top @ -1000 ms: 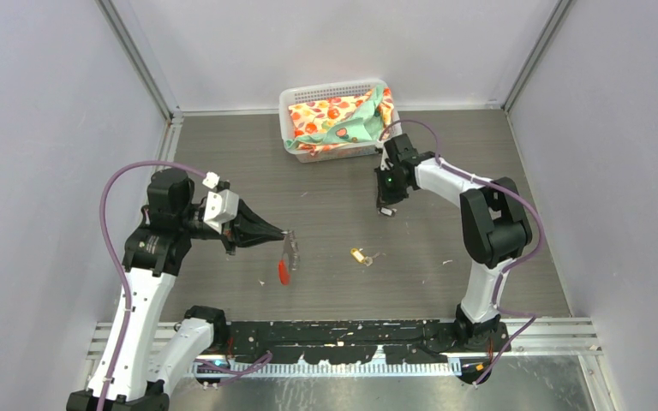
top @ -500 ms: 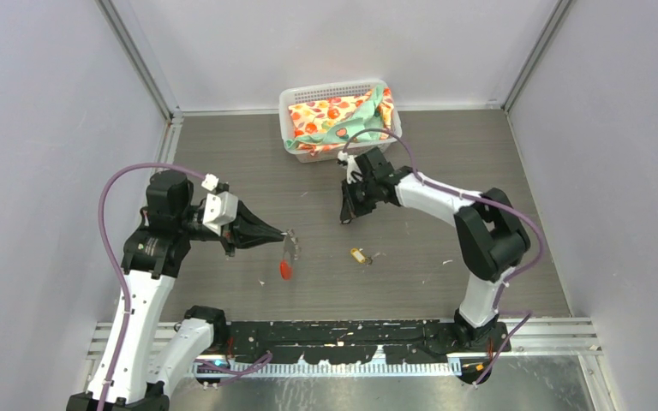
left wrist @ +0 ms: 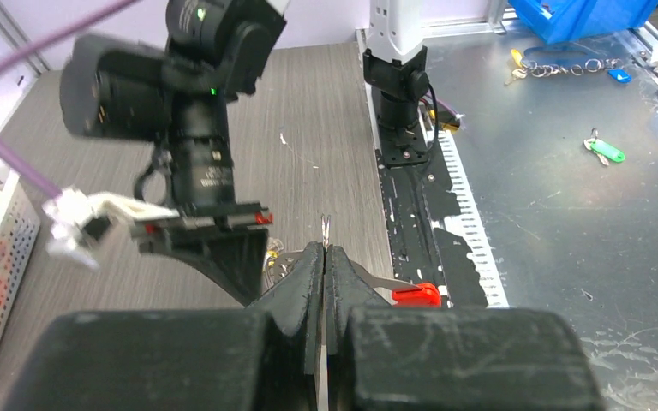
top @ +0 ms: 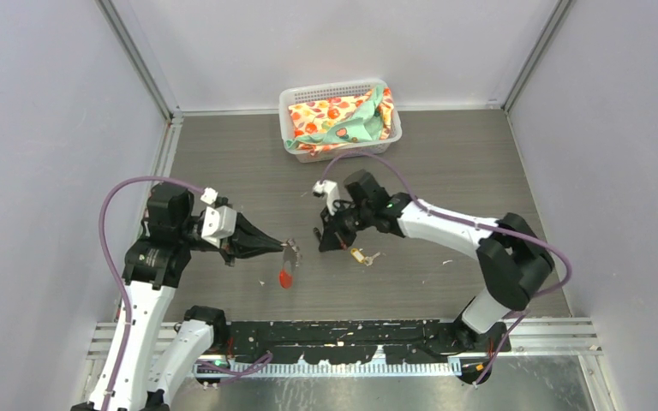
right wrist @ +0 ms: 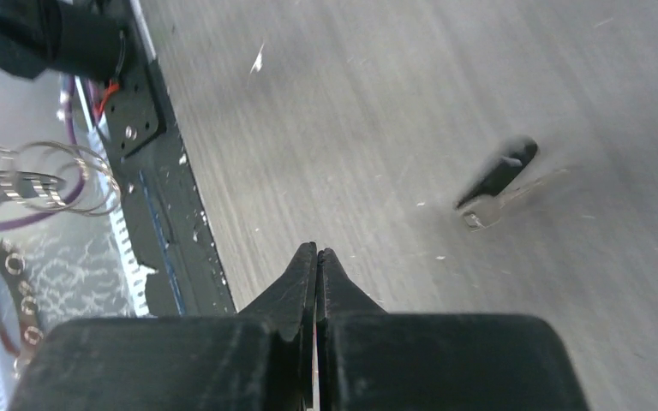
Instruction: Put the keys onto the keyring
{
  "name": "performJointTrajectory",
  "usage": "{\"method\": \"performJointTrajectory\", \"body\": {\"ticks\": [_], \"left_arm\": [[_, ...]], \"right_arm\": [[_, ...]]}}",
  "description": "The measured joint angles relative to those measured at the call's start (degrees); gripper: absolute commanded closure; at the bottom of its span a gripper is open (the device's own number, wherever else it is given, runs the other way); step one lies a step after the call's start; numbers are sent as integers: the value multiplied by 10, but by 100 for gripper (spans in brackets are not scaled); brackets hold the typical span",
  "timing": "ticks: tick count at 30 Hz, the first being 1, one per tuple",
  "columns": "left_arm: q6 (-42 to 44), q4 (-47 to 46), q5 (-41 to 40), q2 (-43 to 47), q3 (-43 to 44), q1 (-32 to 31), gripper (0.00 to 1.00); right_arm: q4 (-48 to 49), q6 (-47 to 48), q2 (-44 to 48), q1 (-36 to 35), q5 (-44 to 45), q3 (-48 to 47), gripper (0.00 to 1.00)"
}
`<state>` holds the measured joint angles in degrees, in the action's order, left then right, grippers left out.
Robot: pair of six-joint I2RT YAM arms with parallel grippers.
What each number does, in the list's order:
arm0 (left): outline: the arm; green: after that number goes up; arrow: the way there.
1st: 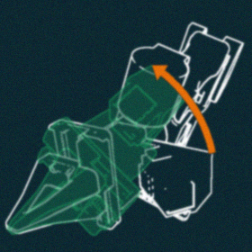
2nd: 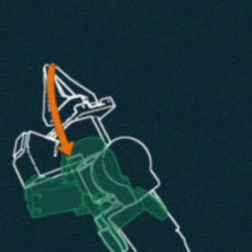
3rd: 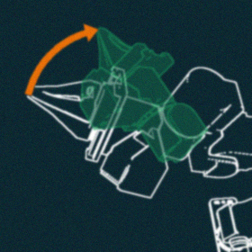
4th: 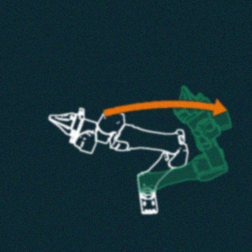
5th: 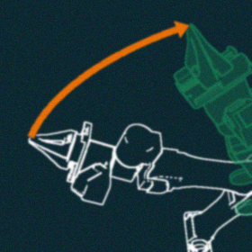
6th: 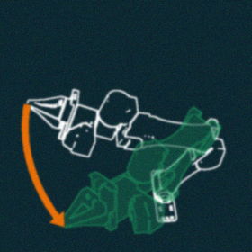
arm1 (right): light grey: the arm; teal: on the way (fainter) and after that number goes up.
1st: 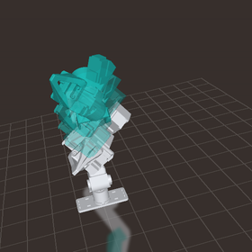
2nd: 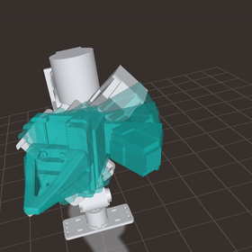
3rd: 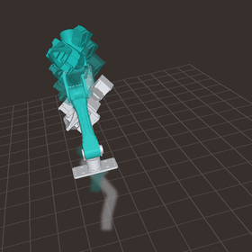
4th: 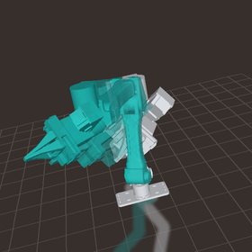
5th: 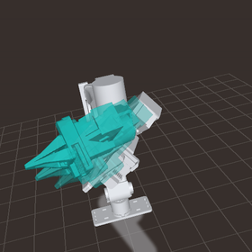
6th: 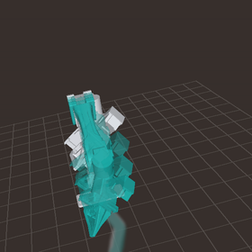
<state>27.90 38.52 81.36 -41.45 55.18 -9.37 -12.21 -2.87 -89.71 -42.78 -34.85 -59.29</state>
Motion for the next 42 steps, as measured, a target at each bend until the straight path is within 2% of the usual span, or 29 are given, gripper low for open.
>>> {"method": "performJointTrajectory", "body": {"ticks": [2, 7, 11, 13, 16, 20, 24, 33, 37, 42], "left_arm": [[0, 0, 3, 4, -2, 0, 100], [-1, 1, 7, 13, -5, 0, 100], [-2, 1, 12, 16, -5, 0, 100], [-2, 1, 13, 16, -5, 0, 100], [-3, 2, 17, 16, -5, 0, 100], [-3, 11, 17, 16, -5, 0, 100], [-4, 25, 16, 18, -5, 0, 100], [-4, 38, 13, 20, -2, 0, 100], [-5, 39, 13, 20, -2, 0, 100], [-5, 42, 12, 20, -2, 0, 100]], "right_arm": [[0, 0, -27, -21, -5, 0, 99], [4, -6, -59, -51, 2, 15, 90], [18, -21, -54, -52, 65, 43, 63], [37, -29, -37, -52, 104, 71, 56], [65, -34, -10, -51, 147, 101, 51], [115, -24, -14, -51, 156, 101, 49], [158, 3, -46, -52, 124, 90, 48], [191, 39, -127, -76, 90, 59, 50], [196, 43, -138, -81, 93, 59, 54], [208, 46, -144, -83, 99, 56, 65]]}}
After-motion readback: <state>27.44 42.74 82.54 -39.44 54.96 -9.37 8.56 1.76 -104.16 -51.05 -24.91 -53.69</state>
